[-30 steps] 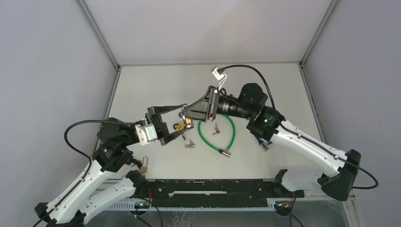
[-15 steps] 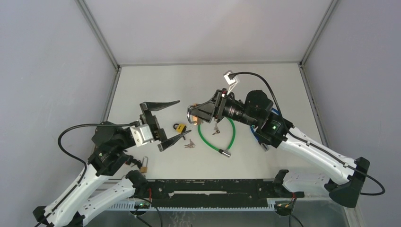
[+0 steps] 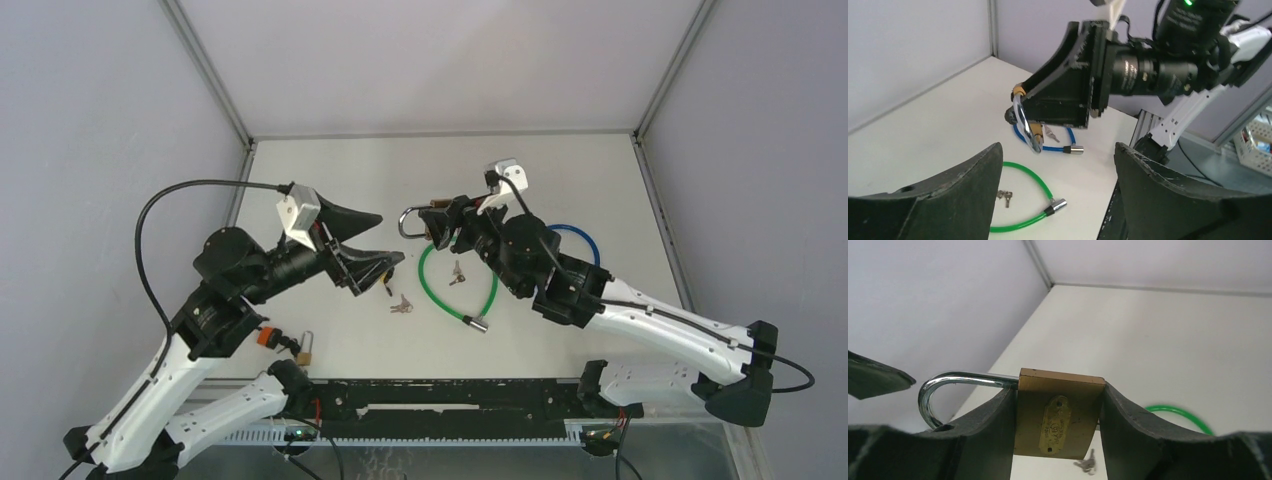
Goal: Lock with the key
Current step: Lock the lock.
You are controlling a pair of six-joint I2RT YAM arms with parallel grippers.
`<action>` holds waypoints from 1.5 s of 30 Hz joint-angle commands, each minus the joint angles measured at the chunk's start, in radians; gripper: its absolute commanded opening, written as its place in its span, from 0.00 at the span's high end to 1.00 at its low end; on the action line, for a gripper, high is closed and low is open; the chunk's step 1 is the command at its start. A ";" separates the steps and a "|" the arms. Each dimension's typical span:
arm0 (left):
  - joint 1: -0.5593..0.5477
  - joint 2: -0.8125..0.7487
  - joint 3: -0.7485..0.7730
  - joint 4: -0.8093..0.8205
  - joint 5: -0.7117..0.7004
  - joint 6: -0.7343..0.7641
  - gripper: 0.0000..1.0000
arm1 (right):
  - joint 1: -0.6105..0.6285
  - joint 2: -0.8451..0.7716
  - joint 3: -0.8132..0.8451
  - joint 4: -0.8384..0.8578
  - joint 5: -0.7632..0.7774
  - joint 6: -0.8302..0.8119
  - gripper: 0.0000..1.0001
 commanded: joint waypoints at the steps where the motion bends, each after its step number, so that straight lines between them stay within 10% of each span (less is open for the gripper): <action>1: 0.003 0.042 0.093 -0.081 -0.086 -0.119 0.18 | 0.057 -0.002 0.034 0.188 0.154 -0.158 1.00; 13: 0.003 0.117 0.084 -0.077 -0.134 -0.152 0.72 | 0.135 0.014 0.051 0.225 0.200 -0.244 1.00; 29: 0.001 0.100 0.024 0.007 -0.048 -0.135 1.00 | 0.142 0.026 0.050 0.232 0.142 -0.295 0.99; 37: 0.004 0.065 0.062 -0.024 0.018 0.056 1.00 | 0.052 -0.065 0.016 0.042 -0.207 -0.374 0.01; 45: 0.003 0.062 0.024 -0.265 0.041 0.393 1.00 | -0.210 -0.272 -0.213 -0.013 -0.859 -0.404 0.01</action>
